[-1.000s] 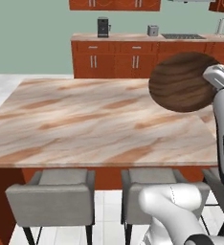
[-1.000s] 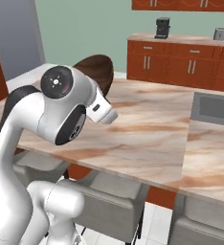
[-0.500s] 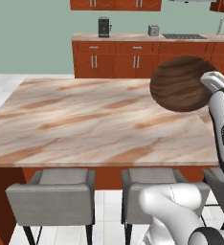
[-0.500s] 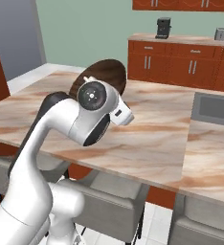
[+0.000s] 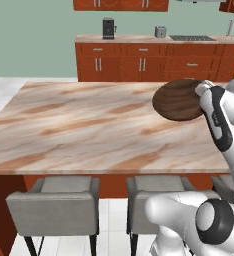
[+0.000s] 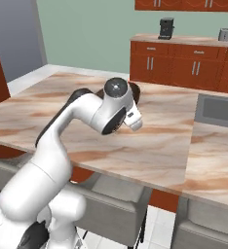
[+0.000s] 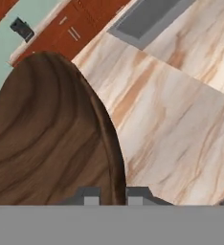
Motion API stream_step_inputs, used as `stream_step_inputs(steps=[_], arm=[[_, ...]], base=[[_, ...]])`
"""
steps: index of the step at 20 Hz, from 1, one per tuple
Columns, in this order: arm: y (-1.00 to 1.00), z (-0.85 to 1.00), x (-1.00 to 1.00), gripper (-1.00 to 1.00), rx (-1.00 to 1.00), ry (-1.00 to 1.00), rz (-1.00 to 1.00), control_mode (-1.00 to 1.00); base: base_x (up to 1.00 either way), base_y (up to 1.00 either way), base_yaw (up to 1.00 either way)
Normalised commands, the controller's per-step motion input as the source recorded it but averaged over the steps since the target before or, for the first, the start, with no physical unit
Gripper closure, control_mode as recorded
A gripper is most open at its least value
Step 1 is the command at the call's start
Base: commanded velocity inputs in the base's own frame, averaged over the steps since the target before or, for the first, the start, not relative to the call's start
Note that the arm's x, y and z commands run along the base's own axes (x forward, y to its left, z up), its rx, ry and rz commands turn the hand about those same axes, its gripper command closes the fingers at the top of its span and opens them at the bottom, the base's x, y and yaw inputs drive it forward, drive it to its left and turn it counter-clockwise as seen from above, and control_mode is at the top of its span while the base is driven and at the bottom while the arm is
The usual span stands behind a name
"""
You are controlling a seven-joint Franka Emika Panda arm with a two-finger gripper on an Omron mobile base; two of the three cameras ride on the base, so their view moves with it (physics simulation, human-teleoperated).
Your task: Pick up the bowls from the cabinet and place each bowl in front of a stool on the dining counter.
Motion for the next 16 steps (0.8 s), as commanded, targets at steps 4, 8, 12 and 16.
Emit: stream_step_inputs(steps=[4,8,12,16], arm=[[-0.13,-0.09,0.37,1.00,0.39,0.36,0.00,-1.00],[-0.13,-0.27,0.11,1.00,0.43,0.18,0.00,-1.00],[-0.02,-0.40,0.00,1.00,0.28,0.03,0.00,-1.00],[0.00,-0.62,0.04,1.00,0.01,-0.03,0.00,-1.00]], base=[[0.00,0.00,0.00],[0.00,0.00,0.00],[0.00,0.00,0.00],[0.00,0.00,0.00]])
